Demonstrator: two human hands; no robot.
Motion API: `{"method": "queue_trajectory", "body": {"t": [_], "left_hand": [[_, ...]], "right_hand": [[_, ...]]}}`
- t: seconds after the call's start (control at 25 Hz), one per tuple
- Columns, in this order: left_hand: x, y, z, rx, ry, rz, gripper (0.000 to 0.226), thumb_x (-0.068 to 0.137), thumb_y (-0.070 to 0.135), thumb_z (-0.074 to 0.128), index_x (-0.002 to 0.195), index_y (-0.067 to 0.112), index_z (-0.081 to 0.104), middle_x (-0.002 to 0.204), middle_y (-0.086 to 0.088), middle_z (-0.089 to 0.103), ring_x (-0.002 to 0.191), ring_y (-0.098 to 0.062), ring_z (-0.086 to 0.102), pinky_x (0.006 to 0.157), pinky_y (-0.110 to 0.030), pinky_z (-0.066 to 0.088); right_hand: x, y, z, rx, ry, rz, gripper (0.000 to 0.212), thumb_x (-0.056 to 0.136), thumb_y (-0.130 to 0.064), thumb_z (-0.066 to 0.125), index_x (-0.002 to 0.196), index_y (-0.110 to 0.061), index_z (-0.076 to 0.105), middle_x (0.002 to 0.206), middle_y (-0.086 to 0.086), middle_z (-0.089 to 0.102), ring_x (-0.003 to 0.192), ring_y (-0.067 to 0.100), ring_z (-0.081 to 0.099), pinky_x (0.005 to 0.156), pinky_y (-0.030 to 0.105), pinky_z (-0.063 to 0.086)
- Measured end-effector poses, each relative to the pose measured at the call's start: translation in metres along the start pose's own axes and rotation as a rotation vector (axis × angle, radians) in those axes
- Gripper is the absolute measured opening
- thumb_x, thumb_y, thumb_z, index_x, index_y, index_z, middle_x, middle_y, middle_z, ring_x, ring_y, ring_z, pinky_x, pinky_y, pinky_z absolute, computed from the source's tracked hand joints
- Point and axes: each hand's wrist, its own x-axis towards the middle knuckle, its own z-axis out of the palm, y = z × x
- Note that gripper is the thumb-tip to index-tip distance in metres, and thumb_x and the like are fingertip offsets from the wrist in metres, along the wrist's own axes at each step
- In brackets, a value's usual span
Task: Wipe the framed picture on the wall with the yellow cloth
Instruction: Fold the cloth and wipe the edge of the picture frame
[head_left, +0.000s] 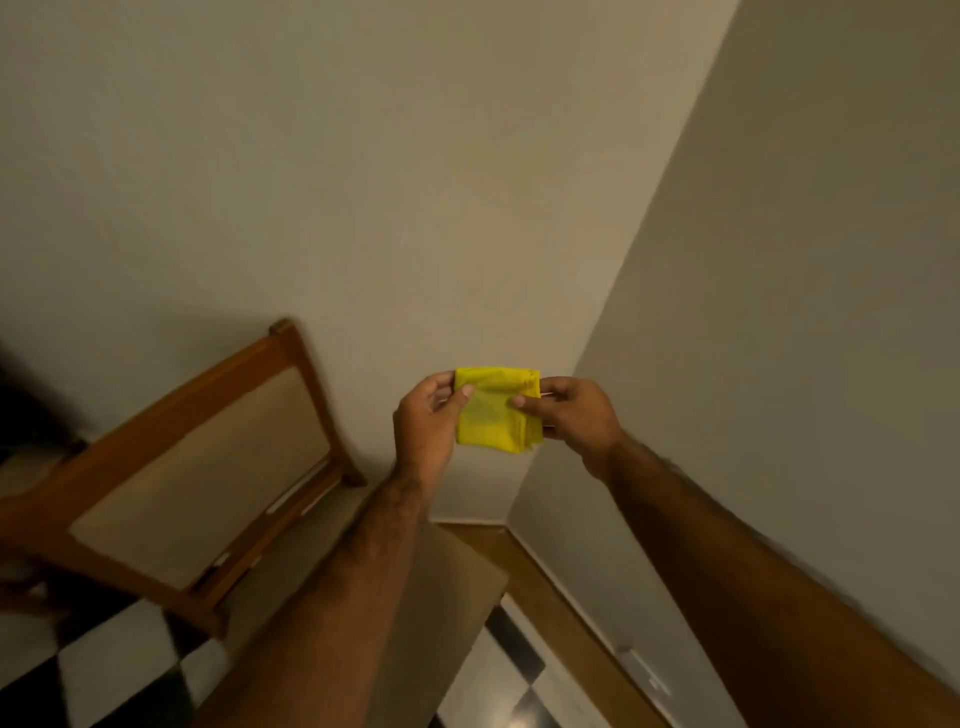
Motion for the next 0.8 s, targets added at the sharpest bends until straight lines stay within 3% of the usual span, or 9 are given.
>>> {"method": "queue_trajectory", "body": {"t": [0.16, 0.24, 0.36, 0.48, 0.52, 0.6, 0.68, 0.8], "left_hand": [[-0.029, 0.11, 0.053, 0.001, -0.058, 0.198, 0.026, 0.081, 0.031, 0.077, 0.106, 0.024, 0.074, 0.09, 0.001, 0.075, 0.087, -0.023, 0.074, 0.087, -0.054, 0.062], [-0.044, 0.159, 0.075, -0.02, -0.096, 0.259, 0.027, 0.082, 0.031, 0.077, 0.108, 0.023, 0.074, 0.094, -0.002, 0.076, 0.09, -0.024, 0.074, 0.087, -0.054, 0.062], [-0.075, 0.235, 0.11, -0.064, -0.161, 0.364, 0.029, 0.083, 0.031, 0.076, 0.11, 0.02, 0.073, 0.103, -0.01, 0.077, 0.097, -0.03, 0.074, 0.088, -0.056, 0.062], [-0.11, 0.309, 0.14, -0.086, -0.265, 0.525, 0.04, 0.078, 0.036, 0.079, 0.115, 0.023, 0.068, 0.109, -0.005, 0.074, 0.1, -0.027, 0.073, 0.09, -0.05, 0.062], [-0.121, 0.333, 0.15, -0.077, -0.348, 0.564, 0.052, 0.075, 0.037, 0.082, 0.123, 0.023, 0.065, 0.111, -0.003, 0.074, 0.102, -0.024, 0.072, 0.092, -0.044, 0.061], [-0.134, 0.377, 0.166, 0.004, -0.518, 0.631, 0.068, 0.072, 0.035, 0.088, 0.134, 0.021, 0.063, 0.108, 0.004, 0.075, 0.1, -0.015, 0.071, 0.094, -0.036, 0.058], [-0.153, 0.422, 0.182, 0.121, -0.64, 0.742, 0.05, 0.074, 0.033, 0.088, 0.12, 0.021, 0.075, 0.098, 0.005, 0.079, 0.093, -0.013, 0.072, 0.093, -0.038, 0.059], [-0.184, 0.488, 0.206, 0.022, -0.636, 0.849, 0.023, 0.081, 0.027, 0.084, 0.1, 0.016, 0.079, 0.088, -0.001, 0.078, 0.083, -0.017, 0.069, 0.079, -0.034, 0.057]], "right_hand": [[-0.058, -0.088, -0.082, -0.009, 0.075, -0.156, 0.027, 0.079, -0.016, 0.084, 0.103, -0.005, 0.077, 0.098, 0.016, 0.077, 0.083, 0.026, 0.074, 0.067, 0.033, 0.062], [-0.089, -0.127, -0.116, -0.017, 0.107, -0.226, 0.022, 0.081, -0.016, 0.083, 0.1, -0.009, 0.077, 0.094, 0.013, 0.076, 0.077, 0.021, 0.073, 0.06, 0.025, 0.059], [-0.137, -0.185, -0.171, -0.059, 0.188, -0.329, 0.026, 0.082, -0.016, 0.082, 0.106, -0.007, 0.076, 0.097, 0.012, 0.076, 0.08, 0.02, 0.073, 0.061, 0.026, 0.06], [-0.183, -0.237, -0.224, -0.112, 0.279, -0.407, 0.033, 0.084, -0.016, 0.08, 0.114, -0.003, 0.074, 0.101, 0.014, 0.075, 0.088, 0.026, 0.072, 0.076, 0.04, 0.063], [-0.197, -0.252, -0.24, -0.169, 0.303, -0.433, 0.032, 0.084, -0.017, 0.08, 0.113, -0.004, 0.075, 0.099, 0.013, 0.074, 0.085, 0.024, 0.07, 0.076, 0.042, 0.062], [-0.22, -0.279, -0.264, -0.35, 0.355, -0.477, 0.031, 0.083, -0.023, 0.081, 0.111, -0.01, 0.078, 0.093, 0.008, 0.073, 0.073, 0.015, 0.062, 0.06, 0.03, 0.053], [-0.247, -0.307, -0.29, -0.453, 0.436, -0.511, 0.033, 0.081, -0.03, 0.082, 0.11, -0.014, 0.079, 0.095, 0.005, 0.076, 0.075, 0.014, 0.063, 0.059, 0.024, 0.045], [-0.293, -0.351, -0.325, -0.377, 0.517, -0.553, 0.04, 0.079, -0.031, 0.084, 0.113, -0.013, 0.075, 0.108, 0.008, 0.077, 0.094, 0.019, 0.071, 0.076, 0.034, 0.06]]}}
